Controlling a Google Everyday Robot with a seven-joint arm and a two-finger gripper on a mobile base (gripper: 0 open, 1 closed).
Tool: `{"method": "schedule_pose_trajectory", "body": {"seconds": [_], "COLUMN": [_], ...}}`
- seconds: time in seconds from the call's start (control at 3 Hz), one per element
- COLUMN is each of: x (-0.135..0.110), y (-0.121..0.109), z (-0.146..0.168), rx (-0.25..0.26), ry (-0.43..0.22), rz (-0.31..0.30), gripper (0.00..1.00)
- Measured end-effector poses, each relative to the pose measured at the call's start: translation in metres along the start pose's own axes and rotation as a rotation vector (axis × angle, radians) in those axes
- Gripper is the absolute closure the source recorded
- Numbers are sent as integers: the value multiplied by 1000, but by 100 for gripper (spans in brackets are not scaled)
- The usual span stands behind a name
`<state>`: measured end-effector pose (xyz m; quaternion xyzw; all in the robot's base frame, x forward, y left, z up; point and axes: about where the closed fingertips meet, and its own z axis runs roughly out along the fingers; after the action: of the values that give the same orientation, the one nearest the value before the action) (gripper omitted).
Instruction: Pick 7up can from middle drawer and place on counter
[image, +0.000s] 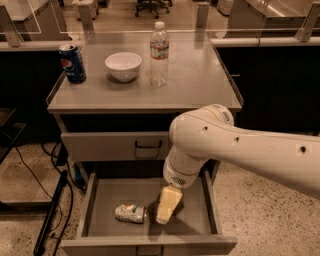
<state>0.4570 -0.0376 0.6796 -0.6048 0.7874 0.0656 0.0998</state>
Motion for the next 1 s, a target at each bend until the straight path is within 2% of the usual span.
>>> {"method": "schedule_pose_trajectory", "body": {"seconds": [0.33, 0.67, 1.0], "x": [-9, -19, -19], "y": [-4, 3, 4], "z": [33, 68, 70], "rx": [-32, -80, -85], "ry": [-7, 8, 9], "rz": [-10, -25, -26], "gripper": [0, 0, 0]}}
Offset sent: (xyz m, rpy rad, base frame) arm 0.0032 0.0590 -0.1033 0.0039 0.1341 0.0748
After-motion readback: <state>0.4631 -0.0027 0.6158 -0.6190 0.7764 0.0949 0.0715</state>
